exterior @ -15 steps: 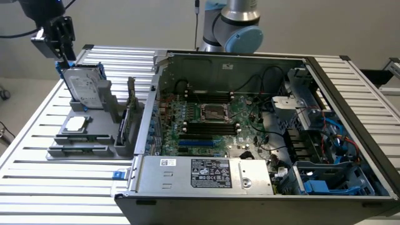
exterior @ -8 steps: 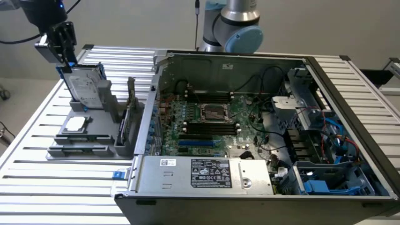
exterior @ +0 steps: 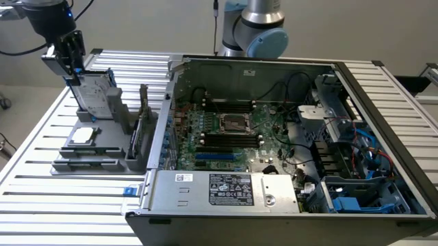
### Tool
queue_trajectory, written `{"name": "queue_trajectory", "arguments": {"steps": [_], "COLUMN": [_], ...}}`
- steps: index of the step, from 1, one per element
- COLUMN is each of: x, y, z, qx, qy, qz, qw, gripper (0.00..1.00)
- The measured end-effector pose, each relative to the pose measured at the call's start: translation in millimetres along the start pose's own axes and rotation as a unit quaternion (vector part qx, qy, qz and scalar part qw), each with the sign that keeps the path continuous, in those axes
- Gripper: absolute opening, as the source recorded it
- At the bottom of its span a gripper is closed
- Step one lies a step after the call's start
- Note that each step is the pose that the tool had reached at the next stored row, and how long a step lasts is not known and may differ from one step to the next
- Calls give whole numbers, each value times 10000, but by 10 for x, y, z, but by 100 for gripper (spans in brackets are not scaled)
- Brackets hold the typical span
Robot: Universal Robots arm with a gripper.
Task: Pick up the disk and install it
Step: 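Pick up the disk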
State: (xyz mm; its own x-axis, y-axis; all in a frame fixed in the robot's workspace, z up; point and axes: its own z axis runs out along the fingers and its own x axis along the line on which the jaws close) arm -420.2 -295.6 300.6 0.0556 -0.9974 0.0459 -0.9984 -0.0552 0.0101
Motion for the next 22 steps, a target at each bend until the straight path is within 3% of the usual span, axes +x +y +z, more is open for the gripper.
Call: {"name": "queue_trajectory", "arguments": {"steps": [10,18,22], "x": [5,4,4], "y": [45,49,49], "z": [132,135,143], "qx": [0,4,20], "qy": [-11,-99,-102], "qz": [-2,74,98], "qw": [10000,9999,9999], "gripper": [48,48,48]}}
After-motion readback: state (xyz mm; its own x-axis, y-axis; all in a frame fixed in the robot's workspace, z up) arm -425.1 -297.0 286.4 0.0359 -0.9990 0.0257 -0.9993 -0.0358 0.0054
